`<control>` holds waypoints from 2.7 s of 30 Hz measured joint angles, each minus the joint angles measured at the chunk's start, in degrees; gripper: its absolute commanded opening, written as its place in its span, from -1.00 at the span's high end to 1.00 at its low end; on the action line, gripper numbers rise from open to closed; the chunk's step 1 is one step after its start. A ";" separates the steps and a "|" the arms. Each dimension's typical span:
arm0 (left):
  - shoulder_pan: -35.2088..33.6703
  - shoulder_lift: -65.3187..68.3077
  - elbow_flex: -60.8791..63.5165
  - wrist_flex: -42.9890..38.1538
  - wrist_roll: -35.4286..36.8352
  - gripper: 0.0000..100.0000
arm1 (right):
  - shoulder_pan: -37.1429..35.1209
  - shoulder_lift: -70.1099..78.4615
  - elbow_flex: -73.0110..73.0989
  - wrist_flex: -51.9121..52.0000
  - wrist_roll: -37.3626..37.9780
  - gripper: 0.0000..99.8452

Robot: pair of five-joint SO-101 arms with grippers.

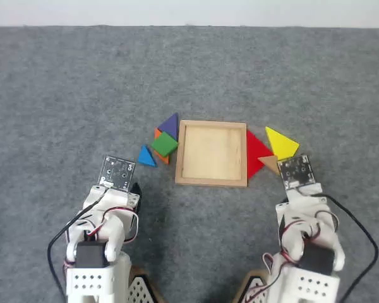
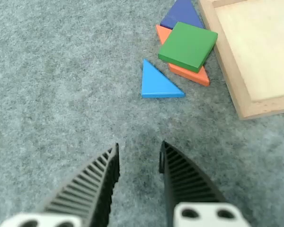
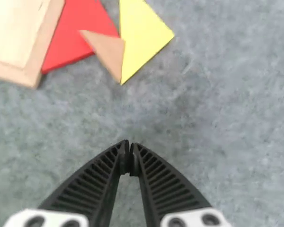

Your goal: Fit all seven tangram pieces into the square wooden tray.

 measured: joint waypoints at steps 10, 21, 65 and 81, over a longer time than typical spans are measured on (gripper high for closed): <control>0.00 0.00 0.00 0.00 0.00 0.72 | -4.13 49.49 -35.16 -1.76 -1.49 0.82; 0.00 0.00 0.00 0.00 0.00 0.72 | -8.79 98.99 -65.85 -3.25 -3.87 0.40; 0.00 0.00 0.00 0.00 0.00 0.72 | 5.98 121.05 -97.14 12.40 -20.57 0.87; 0.00 0.00 0.00 0.00 0.00 0.72 | -5.54 98.73 -54.86 1.76 -33.67 0.73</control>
